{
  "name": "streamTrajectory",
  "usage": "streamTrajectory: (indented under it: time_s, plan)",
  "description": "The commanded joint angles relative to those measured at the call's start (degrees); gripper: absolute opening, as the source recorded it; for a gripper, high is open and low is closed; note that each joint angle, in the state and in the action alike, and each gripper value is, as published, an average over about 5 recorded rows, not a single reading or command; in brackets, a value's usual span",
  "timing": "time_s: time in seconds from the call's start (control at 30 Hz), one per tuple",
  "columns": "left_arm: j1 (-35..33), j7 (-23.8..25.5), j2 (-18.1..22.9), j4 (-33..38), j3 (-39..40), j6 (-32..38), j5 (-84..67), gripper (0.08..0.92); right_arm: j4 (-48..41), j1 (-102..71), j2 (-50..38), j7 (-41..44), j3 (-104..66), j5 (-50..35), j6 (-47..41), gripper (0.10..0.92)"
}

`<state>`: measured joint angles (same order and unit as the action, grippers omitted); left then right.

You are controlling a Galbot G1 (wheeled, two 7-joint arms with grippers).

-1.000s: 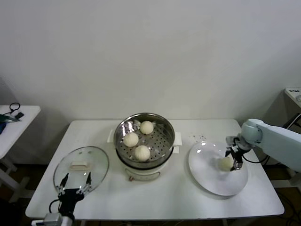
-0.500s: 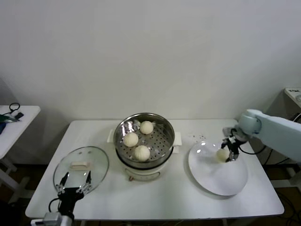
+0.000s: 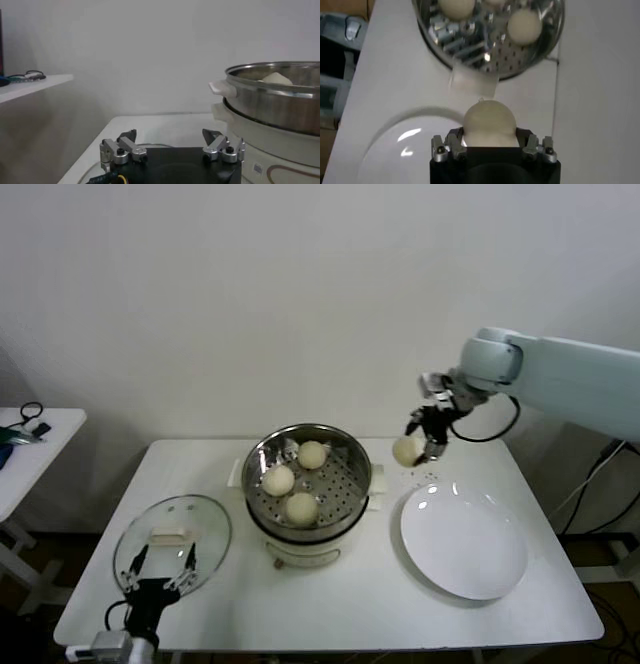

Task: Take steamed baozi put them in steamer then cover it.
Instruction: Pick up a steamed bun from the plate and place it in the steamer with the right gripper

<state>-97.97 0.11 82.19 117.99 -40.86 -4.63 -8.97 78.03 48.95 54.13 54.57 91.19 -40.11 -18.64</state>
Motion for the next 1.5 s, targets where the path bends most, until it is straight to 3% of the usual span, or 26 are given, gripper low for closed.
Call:
streamTrajectory:
  time_s: [0.03, 0.5, 1.1, 1.37, 1.5]
  plan:
    - [-0.2, 0.0, -0.1, 0.3, -0.2, -0.2, -0.2, 0.823, 1.0, 1.8, 14.6, -5.4, -0.2, -11.4, -6.1, 0.696]
    - [0.0, 0.1, -0.3, -0.5, -0.5, -0.1, -0.4, 0.823, -6.9, -10.2, 18.1, -6.7, 0.2, -1.7, -6.5, 0.696]
    - [0.8, 0.3, -0.7, -1.2, -0.4, -0.2, -0.3, 0.823, -8.0, -12.6, 17.8, -6.7, 0.2, 0.7, -6.3, 0.696]
    - [0.3, 0.4, -0.9, -0.3, -0.5, -1.6, -0.1, 0.823, -8.1, -11.0, 16.7, -6.0, -1.7, -0.4, -4.1, 0.807]
    - [0.0, -0.3, -1.0, 0.1, -0.5, -1.6, -0.9, 0.823, -6.8, -8.3, 13.6, -5.5, -4.7, -4.8, -3.5, 0.821]
